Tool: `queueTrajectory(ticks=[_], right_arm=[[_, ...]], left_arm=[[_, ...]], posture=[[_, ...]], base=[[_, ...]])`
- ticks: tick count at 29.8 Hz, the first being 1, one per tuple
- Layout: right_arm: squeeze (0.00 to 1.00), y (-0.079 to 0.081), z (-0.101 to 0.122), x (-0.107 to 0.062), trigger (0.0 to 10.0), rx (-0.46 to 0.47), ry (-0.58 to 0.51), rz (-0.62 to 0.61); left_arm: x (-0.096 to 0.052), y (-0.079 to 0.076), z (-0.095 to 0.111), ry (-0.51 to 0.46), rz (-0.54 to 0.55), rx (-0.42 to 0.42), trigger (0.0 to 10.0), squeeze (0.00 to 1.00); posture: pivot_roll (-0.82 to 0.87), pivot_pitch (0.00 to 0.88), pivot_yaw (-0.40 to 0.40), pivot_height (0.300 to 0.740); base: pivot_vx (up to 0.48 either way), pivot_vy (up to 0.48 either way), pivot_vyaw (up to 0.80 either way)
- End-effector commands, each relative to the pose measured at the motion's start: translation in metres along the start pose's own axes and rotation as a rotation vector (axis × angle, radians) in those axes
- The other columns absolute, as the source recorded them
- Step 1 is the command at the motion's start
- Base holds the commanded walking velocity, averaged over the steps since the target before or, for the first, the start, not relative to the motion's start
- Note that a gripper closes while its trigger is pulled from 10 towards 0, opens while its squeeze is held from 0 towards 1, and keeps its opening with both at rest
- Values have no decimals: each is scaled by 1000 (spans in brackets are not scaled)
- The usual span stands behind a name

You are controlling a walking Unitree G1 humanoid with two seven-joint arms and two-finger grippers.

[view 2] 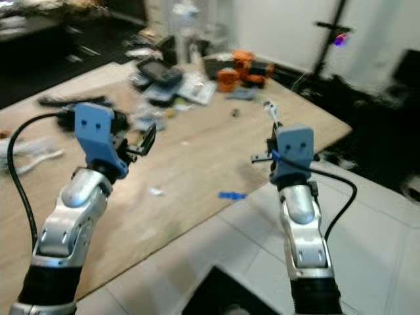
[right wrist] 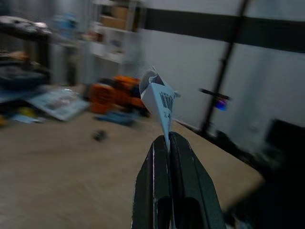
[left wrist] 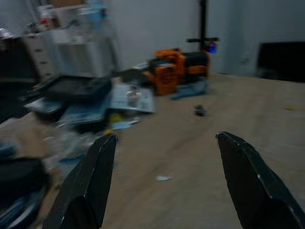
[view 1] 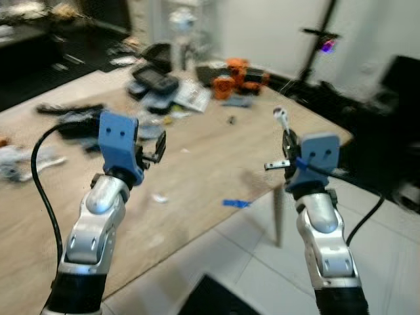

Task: Picking trash to rubbish bin

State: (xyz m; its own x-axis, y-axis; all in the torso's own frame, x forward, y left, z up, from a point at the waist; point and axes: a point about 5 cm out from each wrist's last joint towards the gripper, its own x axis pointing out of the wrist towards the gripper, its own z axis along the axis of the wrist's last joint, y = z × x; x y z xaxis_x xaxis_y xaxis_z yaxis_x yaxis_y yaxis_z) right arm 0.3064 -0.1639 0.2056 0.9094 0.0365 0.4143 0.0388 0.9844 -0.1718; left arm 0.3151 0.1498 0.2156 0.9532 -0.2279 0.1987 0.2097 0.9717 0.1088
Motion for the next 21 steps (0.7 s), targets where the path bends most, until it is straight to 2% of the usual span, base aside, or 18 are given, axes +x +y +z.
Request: queueTrajectory(ticks=[1, 21], right_arm=[[0, 2, 1, 0, 10000, 6, -2, 0], [0, 1, -9, -5, 10000, 41, 42, -34]], left_arm=[[0, 3, -1, 2, 1, 24, 10000, 0], [4, 0, -4, 13, -29, 48, 10000, 0]], posture=[[-12, 159, 48, 740], [-14, 163, 54, 740]], base=[[0, 0, -800], [0, 0, -800]])
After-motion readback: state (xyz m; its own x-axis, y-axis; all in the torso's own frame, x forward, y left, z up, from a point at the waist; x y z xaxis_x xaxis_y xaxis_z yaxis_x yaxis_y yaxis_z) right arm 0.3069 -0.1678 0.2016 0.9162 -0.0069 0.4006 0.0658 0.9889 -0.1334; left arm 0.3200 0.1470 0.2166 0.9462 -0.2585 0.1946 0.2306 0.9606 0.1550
